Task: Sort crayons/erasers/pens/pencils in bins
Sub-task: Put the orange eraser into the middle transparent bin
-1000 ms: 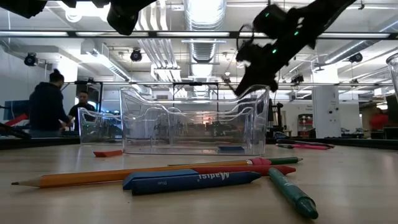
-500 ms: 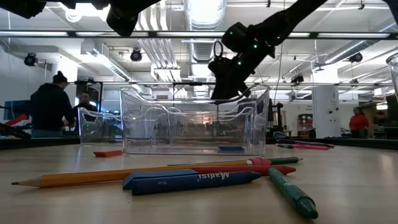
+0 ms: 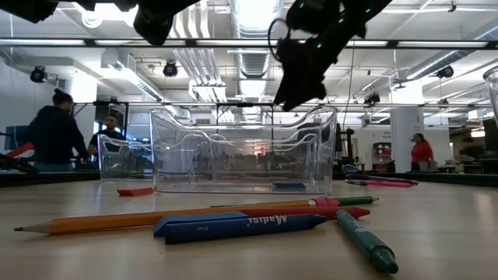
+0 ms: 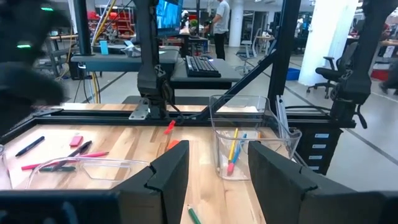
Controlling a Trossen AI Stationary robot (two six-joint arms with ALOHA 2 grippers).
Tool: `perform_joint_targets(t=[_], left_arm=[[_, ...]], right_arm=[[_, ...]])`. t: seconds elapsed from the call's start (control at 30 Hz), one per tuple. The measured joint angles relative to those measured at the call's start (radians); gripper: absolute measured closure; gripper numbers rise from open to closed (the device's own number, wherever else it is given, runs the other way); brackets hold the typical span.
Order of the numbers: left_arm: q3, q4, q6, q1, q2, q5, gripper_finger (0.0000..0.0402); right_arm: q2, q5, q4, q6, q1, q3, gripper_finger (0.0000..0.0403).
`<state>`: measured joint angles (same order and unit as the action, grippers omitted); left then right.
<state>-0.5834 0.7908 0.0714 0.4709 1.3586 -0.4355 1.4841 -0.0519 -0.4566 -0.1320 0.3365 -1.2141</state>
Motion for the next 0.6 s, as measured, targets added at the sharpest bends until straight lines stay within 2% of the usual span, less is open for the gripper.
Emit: perform_joint_targets(t=[0.13, 0.37, 0.6], left_arm=[[-0.001, 0.005, 0.0, 0.0, 0.0, 0.0, 0.0252], [-0.007, 0.009, 0.014, 0.0, 0.0, 0.0, 0.0252], [-0.007, 0.006, 0.03, 0.0, 0.0, 0.0, 0.0252]], right_arm=[[-0.127, 0.04, 0.079, -0.051, -0.118, 0.135, 0.0184], [-0.36, 0.264, 0.173, -0.181, -0.327, 0.409, 0.0184], [-0.573, 0.37, 0.445, -0.263, -0.502, 0.659, 0.0184]])
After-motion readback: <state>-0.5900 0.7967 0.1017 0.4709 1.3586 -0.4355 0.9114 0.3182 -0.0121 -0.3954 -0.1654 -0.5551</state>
